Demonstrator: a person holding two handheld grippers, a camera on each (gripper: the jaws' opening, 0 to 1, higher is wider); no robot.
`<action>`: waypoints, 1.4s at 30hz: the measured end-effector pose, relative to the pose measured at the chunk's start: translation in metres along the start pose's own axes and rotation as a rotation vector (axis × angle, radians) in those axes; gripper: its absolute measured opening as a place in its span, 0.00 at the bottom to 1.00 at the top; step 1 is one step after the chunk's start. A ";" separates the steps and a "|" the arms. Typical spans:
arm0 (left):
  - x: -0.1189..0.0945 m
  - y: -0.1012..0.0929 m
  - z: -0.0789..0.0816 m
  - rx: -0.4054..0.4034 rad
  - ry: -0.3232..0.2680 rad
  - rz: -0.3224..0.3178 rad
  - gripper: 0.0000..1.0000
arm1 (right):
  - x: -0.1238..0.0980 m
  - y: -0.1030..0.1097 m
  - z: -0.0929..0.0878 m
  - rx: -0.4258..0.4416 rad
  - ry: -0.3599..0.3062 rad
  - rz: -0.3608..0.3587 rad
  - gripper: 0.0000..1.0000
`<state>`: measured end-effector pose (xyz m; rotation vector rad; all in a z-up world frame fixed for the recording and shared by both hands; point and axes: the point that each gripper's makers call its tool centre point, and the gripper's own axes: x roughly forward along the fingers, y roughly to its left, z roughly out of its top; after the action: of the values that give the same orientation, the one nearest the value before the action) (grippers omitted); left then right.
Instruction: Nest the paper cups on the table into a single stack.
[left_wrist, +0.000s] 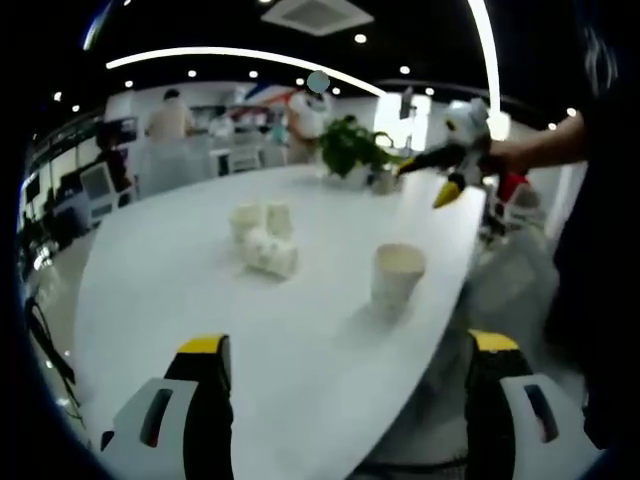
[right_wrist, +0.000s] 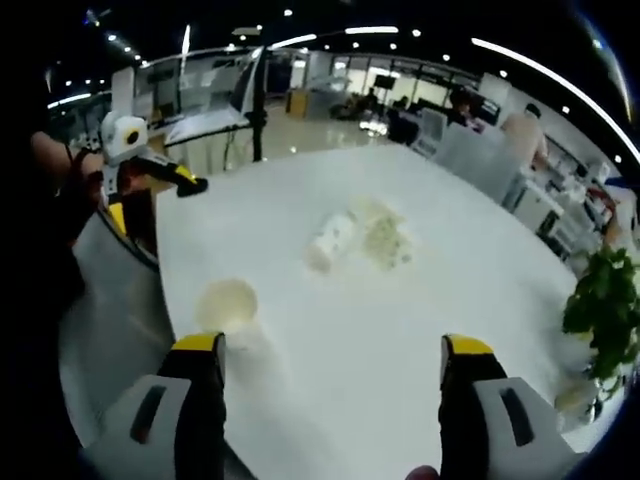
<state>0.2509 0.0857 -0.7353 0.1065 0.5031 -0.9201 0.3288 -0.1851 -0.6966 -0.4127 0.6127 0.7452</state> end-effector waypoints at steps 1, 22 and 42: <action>0.000 0.000 0.000 0.000 -0.002 0.001 0.96 | -0.001 -0.002 0.001 0.011 -0.008 -0.008 0.92; 0.002 0.010 0.008 -0.007 -0.013 0.036 0.96 | -0.011 -0.015 0.008 0.098 -0.159 -0.088 1.00; 0.037 0.044 0.044 0.025 0.012 0.026 0.95 | -0.009 -0.012 0.010 0.166 -0.230 -0.125 0.97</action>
<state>0.3202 0.0718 -0.7192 0.1403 0.5003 -0.9010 0.3357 -0.1922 -0.6819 -0.2066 0.4238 0.6065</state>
